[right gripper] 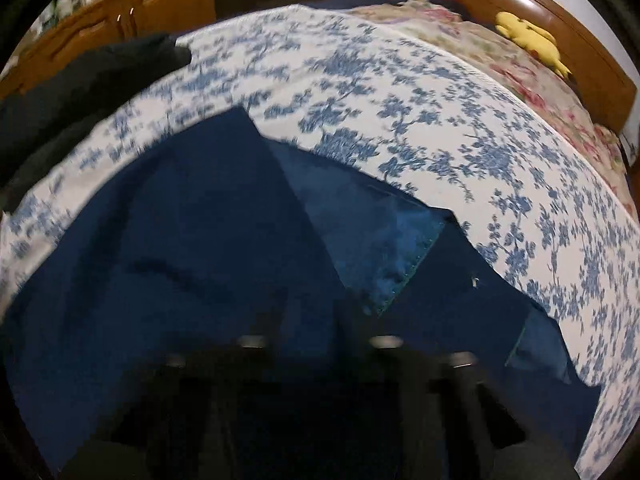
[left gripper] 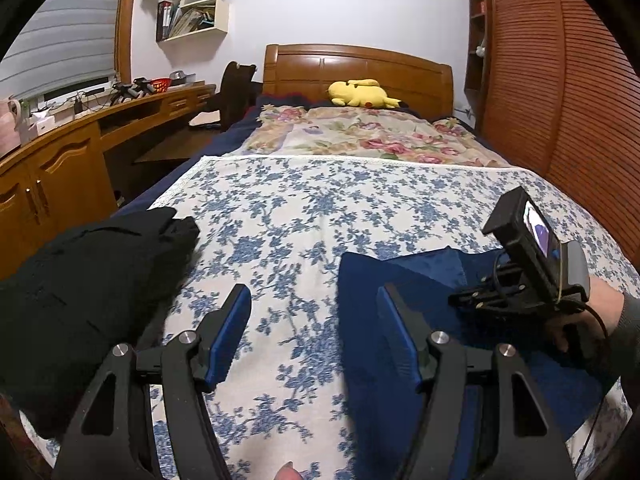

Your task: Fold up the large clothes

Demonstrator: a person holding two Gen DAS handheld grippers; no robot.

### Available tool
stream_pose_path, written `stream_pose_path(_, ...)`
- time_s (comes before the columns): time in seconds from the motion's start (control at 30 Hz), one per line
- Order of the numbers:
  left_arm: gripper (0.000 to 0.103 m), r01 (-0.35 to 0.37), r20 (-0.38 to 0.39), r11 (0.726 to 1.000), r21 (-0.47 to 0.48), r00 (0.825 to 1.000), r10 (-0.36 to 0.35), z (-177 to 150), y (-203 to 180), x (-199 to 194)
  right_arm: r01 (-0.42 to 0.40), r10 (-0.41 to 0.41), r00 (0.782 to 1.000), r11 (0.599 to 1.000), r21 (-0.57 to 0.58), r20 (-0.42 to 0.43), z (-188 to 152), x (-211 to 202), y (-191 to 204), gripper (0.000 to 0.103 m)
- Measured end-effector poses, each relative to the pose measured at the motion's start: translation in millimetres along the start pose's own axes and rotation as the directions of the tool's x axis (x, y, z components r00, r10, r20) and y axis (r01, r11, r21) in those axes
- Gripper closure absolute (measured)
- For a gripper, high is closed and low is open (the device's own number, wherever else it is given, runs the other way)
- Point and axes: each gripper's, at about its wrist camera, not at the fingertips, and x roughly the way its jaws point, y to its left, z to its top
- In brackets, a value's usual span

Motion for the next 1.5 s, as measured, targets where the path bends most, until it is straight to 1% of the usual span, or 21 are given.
stream_pose_path(0.07,0.037,-0.006,0.001,1.0,-0.004,1.0,0.006,-0.8,5.5,-1.0,0.016,-0.015,0.999,0.999,-0.027,0.029,7.3,-2.0,5.2,0.103)
stream_pose_path(0.17,0.037,-0.014,0.003,1.0,-0.01,1.0,0.014,-1.5,11.7,-2.7,0.059,-0.056,0.992,0.998,-0.029,0.117,23.9,-14.1,8.6,0.103)
stream_pose_path(0.27,0.037,-0.022,0.005,1.0,-0.018,1.0,0.022,-1.5,16.5,-2.8,0.106,-0.1,0.97,0.994,-0.014,0.221,41.9,-33.6,9.7,0.103)
stream_pose_path(0.33,0.037,-0.025,0.008,0.999,-0.02,1.0,0.025,-1.8,17.2,-2.9,0.149,-0.145,0.946,0.989,0.011,0.291,50.5,-46.0,11.4,0.103)
stream_pose_path(0.4,0.037,-0.03,0.012,0.999,-0.017,0.999,0.03,-2.8,17.0,-3.1,0.142,-0.146,0.941,0.989,0.035,0.305,53.6,-49.4,12.9,0.103)
stream_pose_path(0.53,0.037,-0.039,0.015,0.999,-0.006,0.999,0.039,-3.4,11.9,-3.1,0.151,-0.157,0.949,0.988,0.04,0.274,42.4,-40.0,18.3,0.103)
stream_pose_path(0.67,0.037,-0.041,0.019,0.999,0.006,0.999,0.041,-4.3,7.6,-5.1,0.124,-0.146,0.961,0.987,0.106,0.235,26.4,-37.8,4.8,0.103)
stream_pose_path(0.73,0.037,-0.036,0.017,0.999,0.014,0.999,0.036,-5.8,4.0,-4.6,0.098,-0.119,0.976,0.987,0.124,0.181,19.5,-30.6,-9.5,0.097)
stream_pose_path(0.8,0.037,-0.035,0.014,0.999,0.025,0.999,0.034,-6.1,0.5,-3.4,0.122,-0.14,0.98,0.984,0.132,0.138,15.0,-26.6,-17.8,0.087)
stream_pose_path(0.83,0.037,-0.034,0.012,0.999,0.028,0.999,0.034,-6.4,-1.0,-2.9,0.111,-0.129,0.984,0.983,0.143,0.122,12.5,-21.7,-23.4,0.086)
stream_pose_path(0.9,0.037,-0.028,0.01,0.999,0.03,1.0,0.027,-6.2,-2.9,-2.4,0.045,-0.061,0.995,0.984,0.175,0.083,11.5,-9.9,-32.5,0.079)
stream_pose_path(0.93,0.037,-0.026,0.01,0.999,0.032,1.0,0.026,-6.4,-4.3,-2.3,0.032,-0.044,0.997,0.983,0.182,0.065,13.6,-5.6,-34.5,0.078)
stream_pose_path(1.03,0.037,-0.025,0.007,0.999,0.046,1.0,0.025,-7.6,-7.5,-1.0,-0.004,-0.004,0.999,0.987,0.163,0.049,14.7,4.6,-32.7,0.075)
stream_pose_path(1.07,0.037,-0.024,0.004,0.999,0.048,1.0,0.024,-7.9,-7.5,0.1,-0.025,0.018,0.999,0.987,0.16,0.044,15.5,6.9,-31.4,0.072)
stream_pose_path(1.1,0.037,-0.023,0.001,0.999,0.048,1.0,0.023,-8.2,-7.2,0.8,-0.043,0.038,0.999,0.986,0.16,0.035,17.0,10.1,-30.1,0.065)
stream_pose_path(1.17,0.037,-0.022,-0.006,0.999,0.049,1.0,0.022,-9.0,-7.1,2.3,-0.057,0.057,0.998,0.987,0.149,0.009,19.3,17.8,-28.7,0.054)
stream_pose_path(1.27,0.037,-0.017,-0.008,0.999,0.048,1.0,0.018,-8.4,-7.2,3.1,-0.054,0.058,0.998,0.991,0.125,-0.026,20.5,31.0,-26.8,0.051)
stream_pose_path(1.37,0.037,-0.014,-0.007,0.999,0.052,1.0,0.015,-7.6,-8.6,2.9,-0.067,0.073,0.996,0.993,0.101,-0.056,21.9,34.9,-22.0,0.051)
stream_pose_path(1.4,0.037,-0.013,-0.007,0.999,0.053,1.0,0.014,-7.6,-9.3,3.2,-0.071,0.077,0.995,0.994,0.087,-0.067,21.9,36.3,-19.2,0.054)
stream_pose_path(1.43,0.037,-0.013,-0.008,0.999,0.053,1.0,0.013,-7.5,-9.3,3.6,-0.078,0.083,0.994,0.995,0.067,-0.075,21.5,36.0,-16.0,0.06)
stream_pose_path(1.5,0.037,-0.011,-0.011,0.999,0.053,1.0,0.012,-7.6,-9.2,3.8,-0.088,0.088,0.993,0.996,0.008,-0.078,22.1,32.8,-6.3,0.097)
